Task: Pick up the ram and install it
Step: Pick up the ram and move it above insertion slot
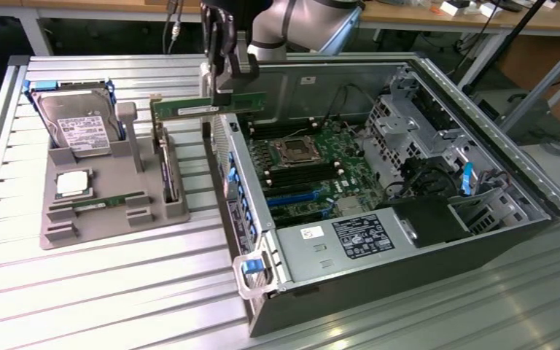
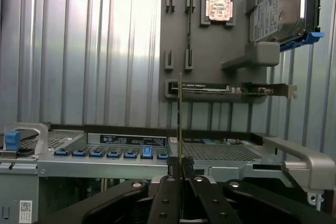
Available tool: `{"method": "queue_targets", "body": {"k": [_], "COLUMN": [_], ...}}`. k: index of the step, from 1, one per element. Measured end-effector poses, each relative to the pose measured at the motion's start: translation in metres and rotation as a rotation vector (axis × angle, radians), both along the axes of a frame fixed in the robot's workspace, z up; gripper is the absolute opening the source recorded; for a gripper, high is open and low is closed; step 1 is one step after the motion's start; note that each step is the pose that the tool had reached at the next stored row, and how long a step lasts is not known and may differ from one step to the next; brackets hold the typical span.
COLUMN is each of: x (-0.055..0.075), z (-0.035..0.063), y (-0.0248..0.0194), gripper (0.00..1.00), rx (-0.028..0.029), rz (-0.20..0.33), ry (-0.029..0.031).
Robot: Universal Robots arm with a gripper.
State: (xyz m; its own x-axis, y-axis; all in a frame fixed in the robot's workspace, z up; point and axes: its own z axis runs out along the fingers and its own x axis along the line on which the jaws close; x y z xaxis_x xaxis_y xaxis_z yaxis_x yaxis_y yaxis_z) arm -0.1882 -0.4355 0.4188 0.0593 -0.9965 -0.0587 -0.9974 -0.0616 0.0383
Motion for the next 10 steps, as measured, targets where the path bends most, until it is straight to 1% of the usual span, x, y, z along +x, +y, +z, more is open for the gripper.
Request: {"method": "queue_targets", "body": {"k": [10], "x": [0.019], "z": [0.0000], "y": [0.0000], "gripper": [0.12], "rx": [0.0000], "rz": [0.000], "ry": [0.0001]}}
